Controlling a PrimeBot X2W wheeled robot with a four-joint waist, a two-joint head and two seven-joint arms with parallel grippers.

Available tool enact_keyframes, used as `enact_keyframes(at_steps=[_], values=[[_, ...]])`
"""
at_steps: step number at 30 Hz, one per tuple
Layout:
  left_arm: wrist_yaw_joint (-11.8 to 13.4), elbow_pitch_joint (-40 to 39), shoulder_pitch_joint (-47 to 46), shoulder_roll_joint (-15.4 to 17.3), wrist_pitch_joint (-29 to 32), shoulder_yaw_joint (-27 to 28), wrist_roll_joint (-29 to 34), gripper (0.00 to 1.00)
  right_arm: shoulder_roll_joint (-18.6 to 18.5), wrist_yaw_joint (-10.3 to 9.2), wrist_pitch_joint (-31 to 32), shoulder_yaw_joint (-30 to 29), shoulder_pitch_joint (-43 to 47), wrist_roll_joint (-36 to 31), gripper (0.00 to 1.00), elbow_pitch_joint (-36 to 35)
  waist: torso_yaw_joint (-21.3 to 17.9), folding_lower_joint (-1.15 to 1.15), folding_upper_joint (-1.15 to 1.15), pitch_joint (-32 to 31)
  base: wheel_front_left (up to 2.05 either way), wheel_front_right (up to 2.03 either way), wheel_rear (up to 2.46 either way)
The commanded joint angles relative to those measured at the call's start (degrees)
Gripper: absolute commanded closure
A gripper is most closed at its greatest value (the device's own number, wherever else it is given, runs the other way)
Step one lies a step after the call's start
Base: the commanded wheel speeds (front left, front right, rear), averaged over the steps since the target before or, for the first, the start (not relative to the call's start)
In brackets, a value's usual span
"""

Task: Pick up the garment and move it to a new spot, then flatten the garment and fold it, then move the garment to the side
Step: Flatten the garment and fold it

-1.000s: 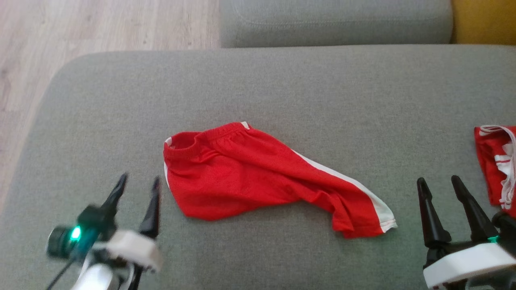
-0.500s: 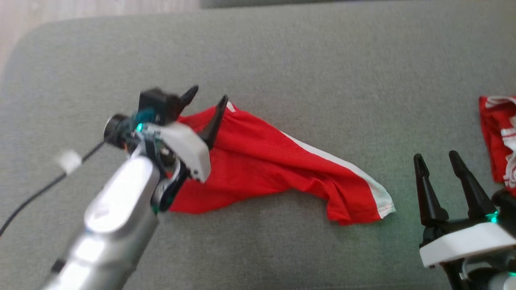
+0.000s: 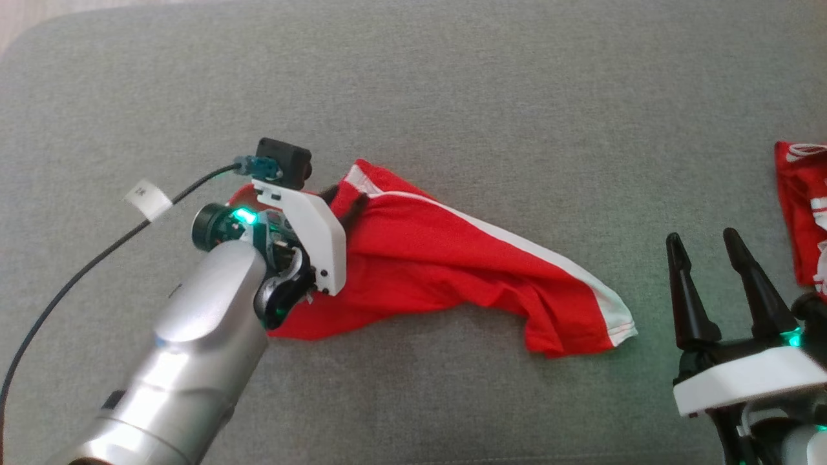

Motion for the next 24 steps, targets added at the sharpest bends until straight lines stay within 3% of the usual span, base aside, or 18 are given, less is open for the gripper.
enact_keyframes(at_steps=[1,7,15,21,23,24], values=[[-0.2,-2.7,-2.4,1.4,-2.2,1.2,0.3,1.00,-0.4,-0.04,-0.6,1.1,-1.9,0.3,0.00,-1.8,0.5,0.00,0.00,-0.3,0.00,0.00,0.00],[0.7,-9.6,2.3,3.8,-11.2,1.8,1.2,1.00,-0.4,-0.04,-0.7,0.5,-1.6,0.6,0.00,-1.6,1.7,0.00,0.00,-1.2,0.00,0.00,0.00],[8.9,-24.1,23.1,10.0,-14.5,5.9,-2.6,1.00,-0.4,-0.04,-1.3,0.1,0.0,1.3,0.00,-0.7,2.1,0.00,0.00,-3.2,0.00,0.00,0.00],[13.1,-29.4,34.7,11.0,-15.4,7.8,-6.2,1.00,-0.4,-0.04,-1.4,-0.2,0.7,1.4,0.00,-0.4,2.7,0.00,0.00,-4.6,0.00,0.00,0.00],[13.1,-29.9,36.1,10.4,-16.2,7.5,-6.5,0.87,-0.4,-0.04,-1.3,-0.1,0.8,0.8,0.00,-0.5,3.0,0.00,0.00,-4.9,0.00,0.00,0.00],[13.2,-30.0,36.2,10.1,-17.2,7.6,-6.3,0.46,-0.4,-0.04,-1.2,0.0,0.7,0.5,0.00,-0.6,3.1,0.00,0.00,-5.1,0.00,0.00,0.00]])
